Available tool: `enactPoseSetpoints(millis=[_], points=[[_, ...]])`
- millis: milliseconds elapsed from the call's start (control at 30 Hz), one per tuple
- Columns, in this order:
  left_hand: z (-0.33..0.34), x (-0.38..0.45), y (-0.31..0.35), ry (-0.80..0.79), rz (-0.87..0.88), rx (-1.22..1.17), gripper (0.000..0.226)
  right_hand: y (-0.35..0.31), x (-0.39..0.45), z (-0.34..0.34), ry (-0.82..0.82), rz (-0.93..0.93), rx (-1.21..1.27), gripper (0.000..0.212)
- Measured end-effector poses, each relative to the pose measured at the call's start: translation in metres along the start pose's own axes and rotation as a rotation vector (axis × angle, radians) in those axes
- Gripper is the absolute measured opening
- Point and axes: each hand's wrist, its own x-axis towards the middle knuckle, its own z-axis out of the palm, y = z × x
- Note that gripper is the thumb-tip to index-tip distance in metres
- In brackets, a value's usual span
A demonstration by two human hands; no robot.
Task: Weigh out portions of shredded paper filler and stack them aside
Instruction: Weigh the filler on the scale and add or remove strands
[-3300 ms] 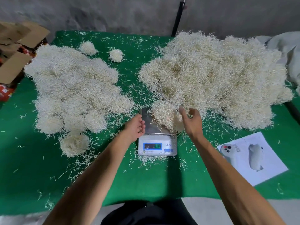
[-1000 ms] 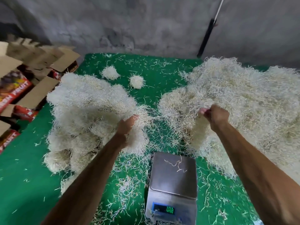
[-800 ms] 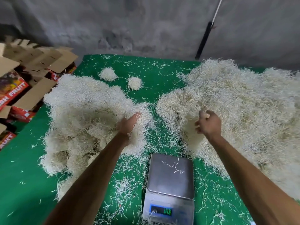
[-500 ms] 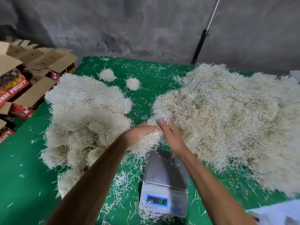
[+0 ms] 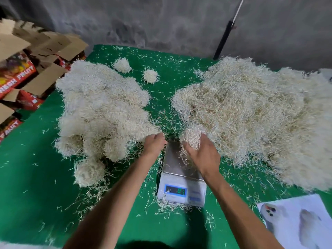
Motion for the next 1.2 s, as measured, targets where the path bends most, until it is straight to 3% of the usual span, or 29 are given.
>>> enactPoseSetpoints(millis=[67,200,300,367,533,667,800,900,1200], points=[[0.003,-0.003,-0.007,-0.026,-0.021,0.028,0.034,0.0,-0.01,0.005,-0.005,0.057,-0.089,0.083],[0.017,-0.011,-0.024,-0.121,0.0,0.08,0.031,0.005,-0.03,0.018,-0.219,0.117,-0.248,0.105],[0.022,-0.021,-0.034,-0.278,0.064,0.062,0.044,0.005,-0.03,0.015,-0.181,0.17,-0.075,0.103],[0.025,-0.027,-0.04,-0.382,0.093,0.119,0.056,0.0,-0.029,0.006,-0.153,0.181,0.146,0.088],[0.028,-0.023,-0.052,-0.157,0.208,0.266,0.062,0.01,-0.03,-0.007,-0.133,0.137,0.139,0.072],[0.019,-0.026,-0.055,-0.158,0.288,0.371,0.081,0.035,-0.037,-0.006,-0.008,0.231,0.117,0.059],[0.014,-0.035,-0.063,-0.226,0.303,0.154,0.079,0.054,-0.058,0.002,0.042,0.323,0.217,0.045],[0.013,-0.042,-0.068,-0.185,0.321,0.042,0.076,0.056,-0.07,0.006,0.015,0.37,0.316,0.05],[0.012,-0.044,-0.073,-0.069,0.378,0.011,0.082,0.047,-0.084,0.008,0.004,0.428,0.32,0.066]])
